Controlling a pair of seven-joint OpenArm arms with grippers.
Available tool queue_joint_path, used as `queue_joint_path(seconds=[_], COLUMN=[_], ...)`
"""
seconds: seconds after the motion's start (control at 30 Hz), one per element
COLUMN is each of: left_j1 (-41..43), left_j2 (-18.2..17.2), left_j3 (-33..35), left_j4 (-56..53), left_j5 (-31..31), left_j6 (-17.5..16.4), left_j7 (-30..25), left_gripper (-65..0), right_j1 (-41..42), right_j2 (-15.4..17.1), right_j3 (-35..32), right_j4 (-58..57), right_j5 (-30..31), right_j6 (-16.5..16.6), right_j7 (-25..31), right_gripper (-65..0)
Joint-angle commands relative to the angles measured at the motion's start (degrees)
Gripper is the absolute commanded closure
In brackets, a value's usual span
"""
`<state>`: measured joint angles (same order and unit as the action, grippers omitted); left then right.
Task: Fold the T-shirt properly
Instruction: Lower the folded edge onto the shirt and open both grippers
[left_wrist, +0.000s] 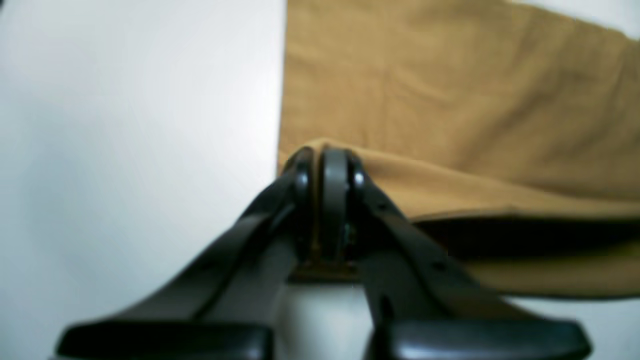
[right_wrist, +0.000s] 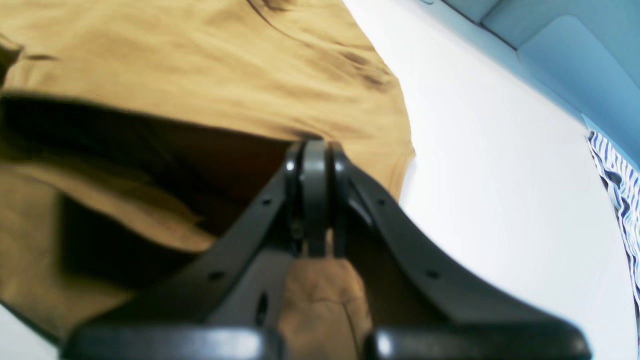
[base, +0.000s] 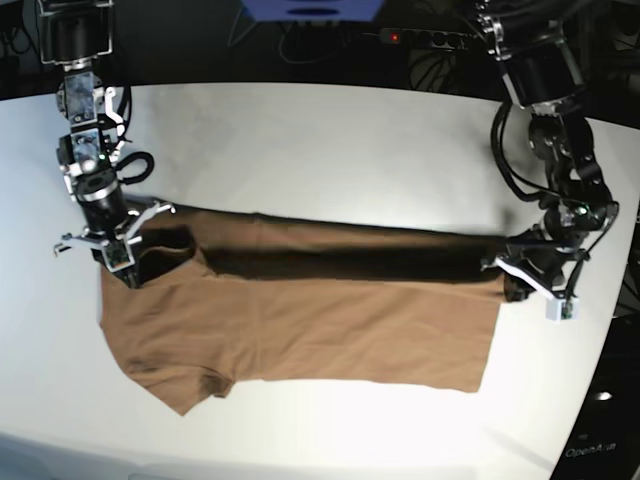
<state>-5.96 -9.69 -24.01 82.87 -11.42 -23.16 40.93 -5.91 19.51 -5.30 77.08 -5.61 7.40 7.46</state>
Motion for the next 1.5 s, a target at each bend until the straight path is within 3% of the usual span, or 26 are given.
queue_joint_path(seconds=[0.0,0.43,0.77,0.9,1.1,1.2,1.27,1.47], left_j1=[-0.9,-1.3,-1.3,-1.3,-1.3,-1.3,-1.3,-0.9], left_j2=[-0.5,-0.1,-0.1,-0.1,-0.1,-0.1,-0.1,-0.1], left_j3=[0.0,0.2,0.3,0.2,0.2,0.2,0.2,0.3], left_j4=[1.0,0.8,-6.3,-5.8,-5.6,-5.6,-5.6,-6.3], left_j5=[-0.7,-0.7,-0.7,-0.8,-0.8,-0.9,-1.0,-0.8], left_j6=[-0.3,-0.3,-0.4,-0.4,-0.4,-0.5,-0.5,-0.6], left_j7=[-1.1,-3.8,-8.4,-8.4,-8.5,-8.5,-8.5,-8.4], left_gripper=[-2.2,-2.2,-2.5,-12.9,-39.6,-49.8,-52.7,-52.7], right_j1=[0.7,0.6,0.6,0.6,0.6,0.6,0.6,0.5], right_j2=[0.8,0.8,0.8,0.8,0.7,0.7,0.7,0.7], right_j3=[0.2,0.2,0.2,0.2,0.2,0.2,0.2,0.2], right_j4=[0.9,0.9,0.9,0.9,0.9,0.9,0.9,0.9], right_j5=[0.3,0.3,0.3,0.3,0.3,0.3,0.3,0.3], right_j6=[-0.8,-0.8,-0.8,-0.8,-0.8,-0.8,-0.8,-0.8], right_j7=[1.4,1.2,1.2,1.2,1.1,1.1,1.1,1.1], right_gripper=[-0.1,-0.1,-0.1,-0.1,-0.1,-0.1,-0.1,-0.1])
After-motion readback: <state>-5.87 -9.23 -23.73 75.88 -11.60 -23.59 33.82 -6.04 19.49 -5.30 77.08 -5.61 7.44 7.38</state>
